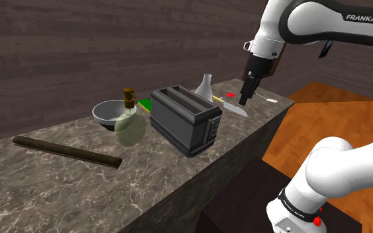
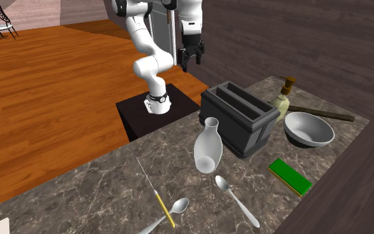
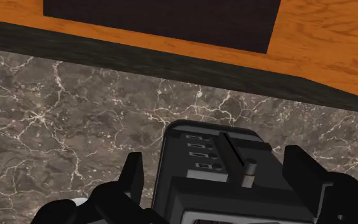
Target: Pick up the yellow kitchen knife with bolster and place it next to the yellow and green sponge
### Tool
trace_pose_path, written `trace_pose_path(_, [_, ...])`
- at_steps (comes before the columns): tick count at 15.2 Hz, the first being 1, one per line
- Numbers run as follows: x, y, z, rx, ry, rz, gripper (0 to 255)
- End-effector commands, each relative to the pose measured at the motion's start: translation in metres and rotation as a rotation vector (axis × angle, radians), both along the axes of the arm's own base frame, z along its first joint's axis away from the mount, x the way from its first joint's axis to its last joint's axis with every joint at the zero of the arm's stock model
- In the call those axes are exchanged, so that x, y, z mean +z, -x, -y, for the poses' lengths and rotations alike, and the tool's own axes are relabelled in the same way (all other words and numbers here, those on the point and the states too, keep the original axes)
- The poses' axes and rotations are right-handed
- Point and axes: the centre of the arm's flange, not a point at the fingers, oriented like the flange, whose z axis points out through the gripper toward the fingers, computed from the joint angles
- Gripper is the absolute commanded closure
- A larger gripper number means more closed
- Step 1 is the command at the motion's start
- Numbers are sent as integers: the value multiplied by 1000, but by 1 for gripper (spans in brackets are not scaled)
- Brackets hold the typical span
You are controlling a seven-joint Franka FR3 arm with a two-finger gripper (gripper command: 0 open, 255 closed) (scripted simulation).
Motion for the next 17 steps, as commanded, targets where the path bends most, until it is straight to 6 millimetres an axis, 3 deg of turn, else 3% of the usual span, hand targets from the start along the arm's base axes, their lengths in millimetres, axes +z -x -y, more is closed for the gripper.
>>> trace_pose_path(1, [0, 0, 0, 0, 0, 0, 0])
trace_pose_path(17, [-86, -128, 148, -91, 13, -49, 0])
